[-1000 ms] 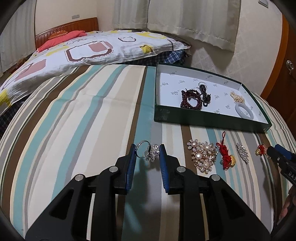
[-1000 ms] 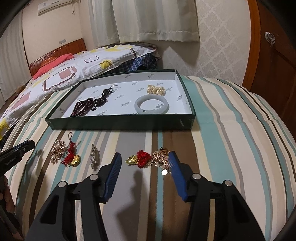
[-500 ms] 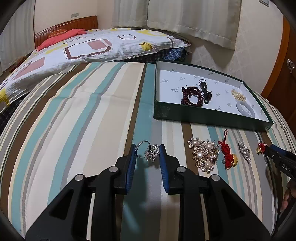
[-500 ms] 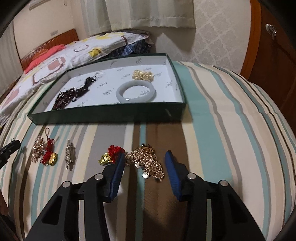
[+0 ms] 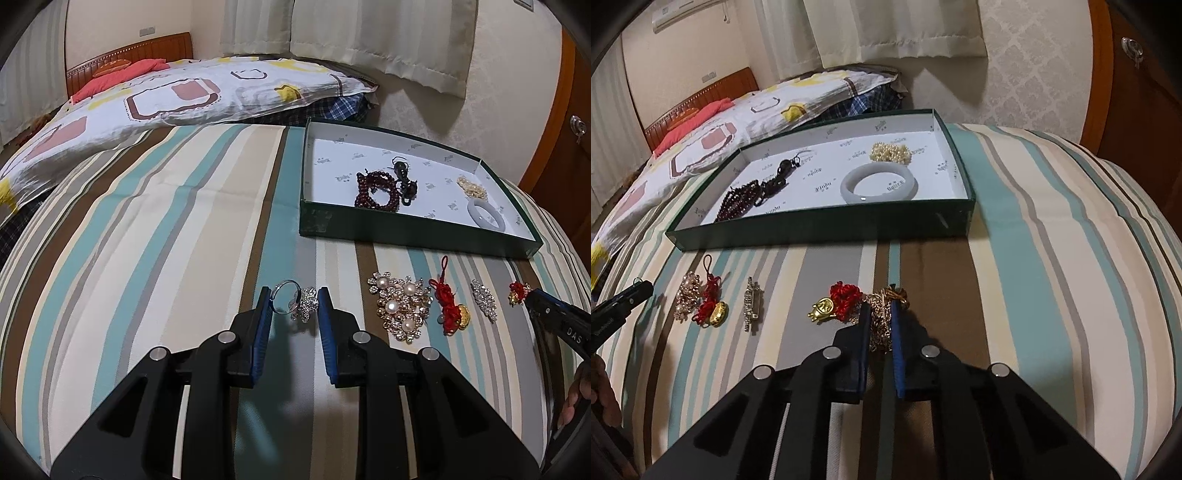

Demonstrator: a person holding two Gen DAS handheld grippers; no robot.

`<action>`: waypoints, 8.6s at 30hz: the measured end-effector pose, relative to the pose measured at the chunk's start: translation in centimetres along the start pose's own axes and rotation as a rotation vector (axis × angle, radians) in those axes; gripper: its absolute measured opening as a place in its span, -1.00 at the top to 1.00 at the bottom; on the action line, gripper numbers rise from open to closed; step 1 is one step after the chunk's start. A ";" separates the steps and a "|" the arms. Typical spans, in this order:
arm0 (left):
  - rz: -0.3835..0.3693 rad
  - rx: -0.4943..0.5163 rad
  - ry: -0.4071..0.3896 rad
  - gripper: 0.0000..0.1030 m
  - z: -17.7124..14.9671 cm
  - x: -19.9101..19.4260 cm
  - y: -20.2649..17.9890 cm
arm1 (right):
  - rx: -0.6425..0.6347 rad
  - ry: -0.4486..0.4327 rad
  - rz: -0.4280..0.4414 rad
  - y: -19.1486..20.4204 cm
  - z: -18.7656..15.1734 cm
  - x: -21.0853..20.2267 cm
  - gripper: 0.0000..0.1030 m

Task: Organize jewelry
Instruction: 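Grasp the silver ring with the left tool while the right tool grasps the gold chain charm, then carry ring and gold chain charm into the green box and open both tools, then raise both open tools out of the box back over the table, then grasp the pearl flower brooch with the left tool while the right tool grasps the red rose charm, then carry the pearl brooch and red rose charm up toward the green box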

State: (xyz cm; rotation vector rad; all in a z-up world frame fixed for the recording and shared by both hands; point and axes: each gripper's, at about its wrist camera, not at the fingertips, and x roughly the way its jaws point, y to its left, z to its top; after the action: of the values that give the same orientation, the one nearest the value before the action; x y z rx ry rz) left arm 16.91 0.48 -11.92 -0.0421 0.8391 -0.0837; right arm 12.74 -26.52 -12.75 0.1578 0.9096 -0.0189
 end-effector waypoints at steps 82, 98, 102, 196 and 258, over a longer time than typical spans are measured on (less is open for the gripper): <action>-0.109 0.121 0.034 0.10 7.5 9.6 -15.2 | -0.060 -0.056 0.001 -2.5 8.6 4.6 0.57; -0.102 0.115 -0.013 -0.03 7.4 7.0 -14.4 | -0.070 -0.090 -0.005 -1.7 8.7 3.2 0.41; -0.096 0.107 -0.028 -0.04 7.4 6.0 -13.7 | -0.076 -0.104 -0.007 -1.2 8.7 2.4 0.38; -0.060 0.076 0.077 -0.28 0.5 3.0 -5.6 | -0.040 -0.137 0.006 2.0 -0.1 -3.1 0.04; -0.086 0.034 0.043 0.60 1.1 2.2 -3.1 | -0.069 0.014 0.018 2.9 0.5 0.8 0.84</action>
State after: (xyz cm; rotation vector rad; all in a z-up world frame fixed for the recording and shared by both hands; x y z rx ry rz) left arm 19.01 -2.83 -12.65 -0.0442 0.8783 -0.1802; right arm 13.88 -23.67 -12.70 0.1021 0.9215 0.0308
